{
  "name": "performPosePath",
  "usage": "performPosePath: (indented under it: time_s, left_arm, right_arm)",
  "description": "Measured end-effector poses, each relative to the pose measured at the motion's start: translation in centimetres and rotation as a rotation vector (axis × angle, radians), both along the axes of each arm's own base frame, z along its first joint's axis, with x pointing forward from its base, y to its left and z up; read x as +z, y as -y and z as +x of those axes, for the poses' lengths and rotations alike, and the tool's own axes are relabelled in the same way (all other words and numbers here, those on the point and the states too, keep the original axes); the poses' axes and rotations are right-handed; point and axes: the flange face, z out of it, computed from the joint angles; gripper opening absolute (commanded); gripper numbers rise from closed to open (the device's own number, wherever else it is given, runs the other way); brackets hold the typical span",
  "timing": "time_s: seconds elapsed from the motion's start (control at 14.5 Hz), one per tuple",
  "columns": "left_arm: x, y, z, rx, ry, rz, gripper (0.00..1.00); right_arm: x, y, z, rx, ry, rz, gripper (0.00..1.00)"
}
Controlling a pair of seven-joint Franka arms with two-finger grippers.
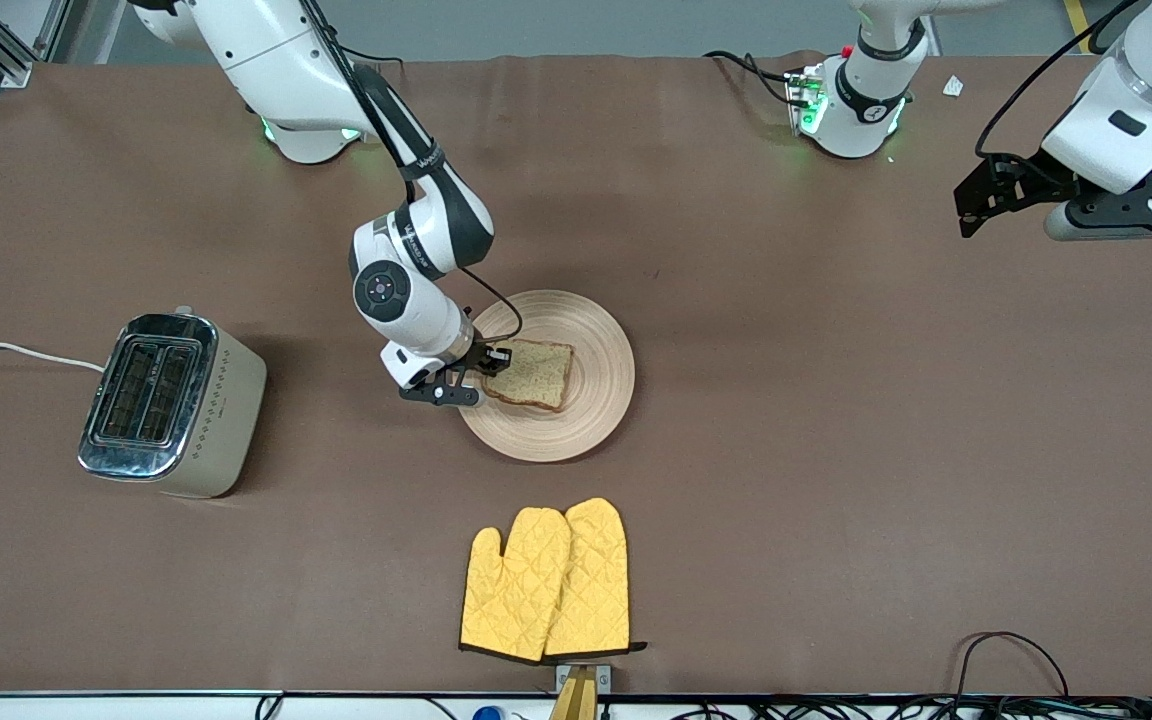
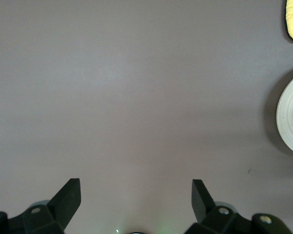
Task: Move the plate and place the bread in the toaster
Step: 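Grasp the bread slice with the right gripper while the left gripper withdraws, then lift the bread slice with the right gripper and carry it to the toaster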
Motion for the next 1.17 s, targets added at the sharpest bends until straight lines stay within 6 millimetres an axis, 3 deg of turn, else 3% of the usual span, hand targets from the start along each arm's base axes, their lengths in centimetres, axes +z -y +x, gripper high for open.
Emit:
performPosePath:
  time_s: [0.14, 0.41, 0.89, 1.17]
  left_arm:
    - [0.0, -0.3, 0.1, -0.016, -0.001, 0.0, 1.0]
    - [0.0, -0.9, 0.2, -0.012, -0.001, -0.001, 1.0]
    - [0.0, -1.1, 0.2, -0.016, -0.003, -0.009, 1.0]
    - [0.1, -1.0, 0.2, -0.016, -0.003, -0.013, 1.0]
  right_arm:
    - [1.9, 0.0, 0.5, 0.004, -0.013, 0.003, 0.0]
    - [10.0, 2.4, 2.6, -0.009, 0.013, 0.014, 0.0]
    - [23.8, 10.5, 6.3, 0.076, 0.028, -0.273, 0.0]
    - [27.8, 15.0, 7.7, 0.217, 0.036, -0.5, 0.0]
